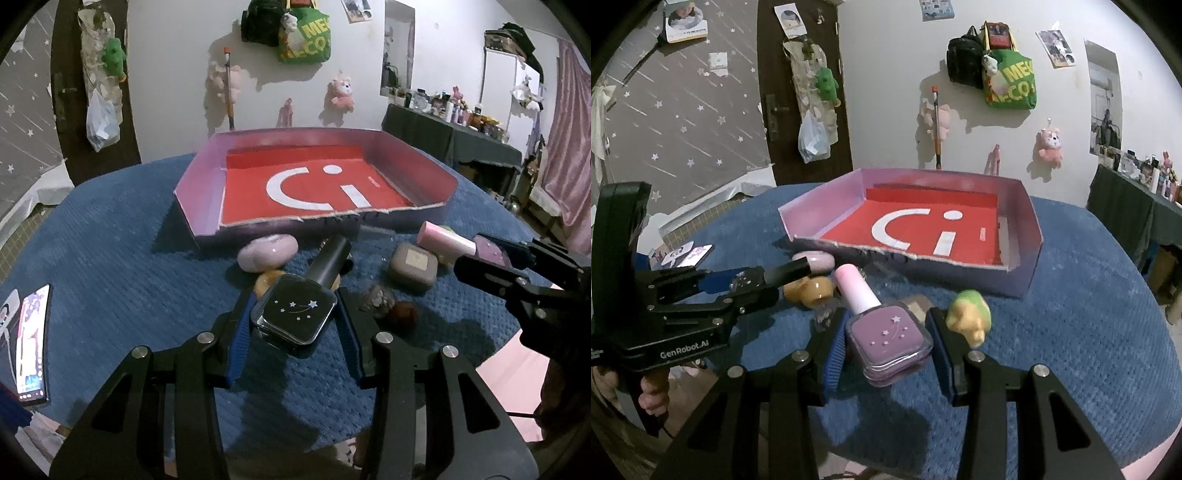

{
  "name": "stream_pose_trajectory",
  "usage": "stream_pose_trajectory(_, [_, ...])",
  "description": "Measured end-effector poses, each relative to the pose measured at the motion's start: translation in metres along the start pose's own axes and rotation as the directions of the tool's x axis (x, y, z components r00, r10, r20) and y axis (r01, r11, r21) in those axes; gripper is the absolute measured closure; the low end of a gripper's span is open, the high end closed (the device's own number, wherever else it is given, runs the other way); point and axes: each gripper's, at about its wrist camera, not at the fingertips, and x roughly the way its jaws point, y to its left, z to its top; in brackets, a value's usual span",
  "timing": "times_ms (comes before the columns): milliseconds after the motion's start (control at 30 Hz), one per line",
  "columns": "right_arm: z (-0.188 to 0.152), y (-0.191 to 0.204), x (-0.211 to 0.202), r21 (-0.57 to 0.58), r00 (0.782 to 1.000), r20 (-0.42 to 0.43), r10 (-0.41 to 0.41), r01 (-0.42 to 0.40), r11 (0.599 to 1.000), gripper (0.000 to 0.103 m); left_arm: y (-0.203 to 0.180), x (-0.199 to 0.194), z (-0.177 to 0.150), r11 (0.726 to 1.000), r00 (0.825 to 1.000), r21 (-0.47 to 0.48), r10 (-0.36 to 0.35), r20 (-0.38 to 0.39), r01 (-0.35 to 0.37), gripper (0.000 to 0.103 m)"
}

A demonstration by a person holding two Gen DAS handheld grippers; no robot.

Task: Organize rigid objects
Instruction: 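Grasp the black star nail polish with the left tool while the right tool grasps the lilac polish, then carry the black polish with the left tool into the box while the right tool carries the lilac polish in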

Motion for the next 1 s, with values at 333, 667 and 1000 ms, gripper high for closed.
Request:
stream_pose_trajectory(333, [0.023,-0.010,0.008,0.010,1.000,0.002,0.017,-0.017,1.000,0.058,0.009,0.000,0.029,1.000,0.999,-0.006,0.014,0.042,-0.014,0.062])
stream_pose_trajectory(667, [0.057,-0.024,0.022,0.019,1.000,-0.004,0.016,-0.016,1.000,0.058,0.013,0.012,0.060,1.000,0.998,-0.003,0.014,0.061,-0.014,0.062])
stream_pose_trajectory(1000, [0.080,-0.043,0.044,0.052,0.999,-0.028,0.016,-0.015,0.999,0.058,0.019,0.032,0.088,1.000,0.998,0.015,0.015,0.058,-0.016,0.062])
